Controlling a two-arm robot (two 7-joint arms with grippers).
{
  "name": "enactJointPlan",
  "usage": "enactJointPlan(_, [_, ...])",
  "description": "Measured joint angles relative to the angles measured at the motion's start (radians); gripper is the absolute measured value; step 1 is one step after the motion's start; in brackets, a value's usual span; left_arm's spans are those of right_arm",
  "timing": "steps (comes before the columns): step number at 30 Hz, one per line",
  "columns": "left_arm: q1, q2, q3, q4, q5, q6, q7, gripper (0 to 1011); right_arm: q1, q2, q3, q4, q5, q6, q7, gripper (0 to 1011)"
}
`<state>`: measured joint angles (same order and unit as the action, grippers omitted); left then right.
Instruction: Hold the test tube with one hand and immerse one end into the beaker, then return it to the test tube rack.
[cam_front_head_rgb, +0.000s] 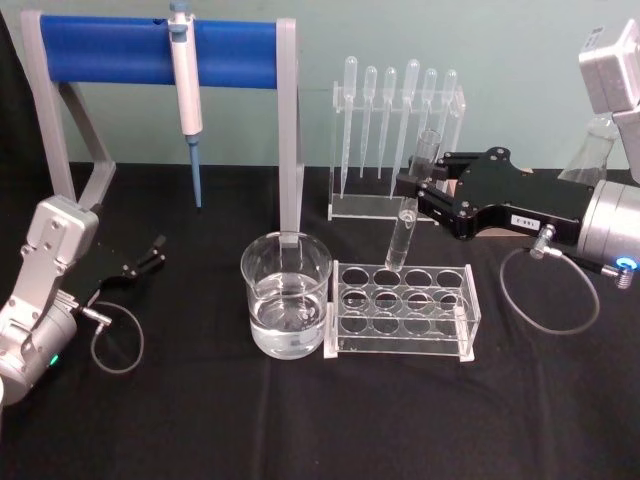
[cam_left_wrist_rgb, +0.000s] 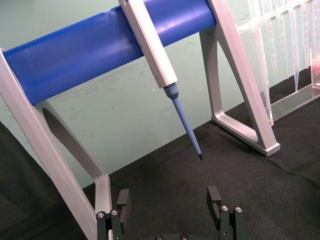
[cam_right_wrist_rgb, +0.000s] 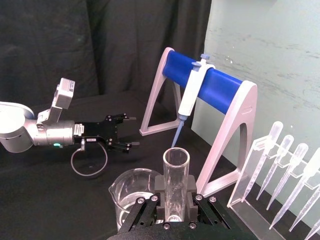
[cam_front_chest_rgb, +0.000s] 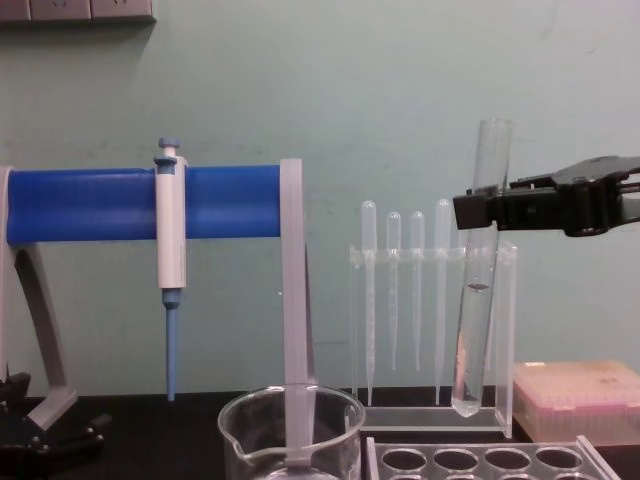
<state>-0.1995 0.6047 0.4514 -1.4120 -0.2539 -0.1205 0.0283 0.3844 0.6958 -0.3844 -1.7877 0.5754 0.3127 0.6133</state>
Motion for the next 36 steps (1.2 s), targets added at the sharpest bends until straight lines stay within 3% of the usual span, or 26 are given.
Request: enactJointPlan(36, [0.0, 0.0, 0.0, 0.0, 0.0, 0.0, 0.0, 1000, 0.0, 0.0, 0.0, 0.0, 0.0, 0.0, 0.0, 241])
